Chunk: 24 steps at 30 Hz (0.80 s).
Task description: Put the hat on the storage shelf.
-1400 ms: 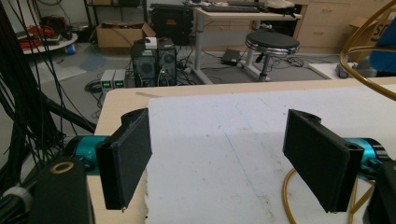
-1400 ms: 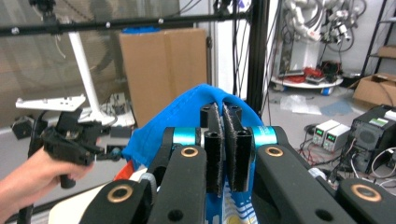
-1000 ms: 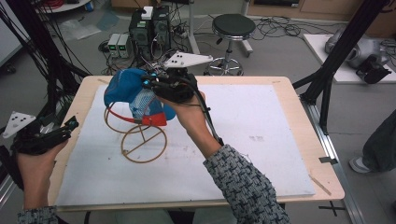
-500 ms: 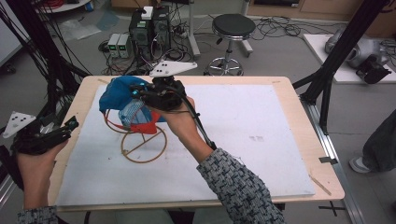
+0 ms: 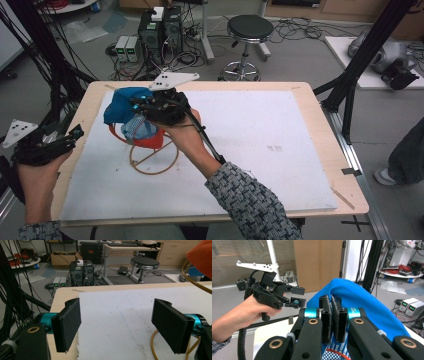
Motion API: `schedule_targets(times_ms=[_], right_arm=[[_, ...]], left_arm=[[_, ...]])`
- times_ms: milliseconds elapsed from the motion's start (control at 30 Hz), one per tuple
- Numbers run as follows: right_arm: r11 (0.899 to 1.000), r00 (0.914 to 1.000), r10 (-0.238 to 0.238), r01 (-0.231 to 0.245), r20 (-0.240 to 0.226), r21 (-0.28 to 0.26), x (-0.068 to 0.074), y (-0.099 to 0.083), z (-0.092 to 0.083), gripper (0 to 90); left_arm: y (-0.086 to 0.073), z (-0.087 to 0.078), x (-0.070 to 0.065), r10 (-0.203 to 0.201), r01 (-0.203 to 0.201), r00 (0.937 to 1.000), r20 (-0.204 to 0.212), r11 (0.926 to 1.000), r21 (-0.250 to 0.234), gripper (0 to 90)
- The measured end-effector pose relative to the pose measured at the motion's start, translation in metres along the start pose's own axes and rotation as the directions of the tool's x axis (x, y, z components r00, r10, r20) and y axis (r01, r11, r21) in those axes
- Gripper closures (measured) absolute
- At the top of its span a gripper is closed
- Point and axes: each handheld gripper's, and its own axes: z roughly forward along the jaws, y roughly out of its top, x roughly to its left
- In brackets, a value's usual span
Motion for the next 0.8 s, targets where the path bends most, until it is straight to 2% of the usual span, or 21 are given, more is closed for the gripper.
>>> schedule_targets(times_ms=[600, 700, 733, 800], right_arm=[[1.000, 0.9997, -0.001, 0.001, -0.024, -0.005, 0.005, 0.004, 0.011, 87.4], [1.000, 0.9997, -0.018, 0.019, -0.015, 0.017, 0.006, 0.004, 0.013, 87.0], [0.998, 0.9985, -0.055, 0.055, 0.003, 0.038, 0.008, 0.004, 0.014, 86.4], [0.997, 0.9979, -0.065, 0.065, 0.006, 0.040, 0.009, 0.004, 0.015, 86.3]], left_arm=[[0.000, 0.001, -0.001, 0.000, 0.000, 1.0000, 0.004, 1.0000, 0.001, 23.8], [0.000, 0.001, -0.001, -0.003, 0.003, 1.0000, 0.003, 1.0000, -0.001, 23.8], [0.000, 0.001, 0.000, -0.003, 0.003, 1.0000, 0.004, 1.0000, -0.001, 23.8], [0.000, 0.001, 0.000, -0.003, 0.003, 1.0000, 0.003, 1.0000, -0.001, 23.8]])
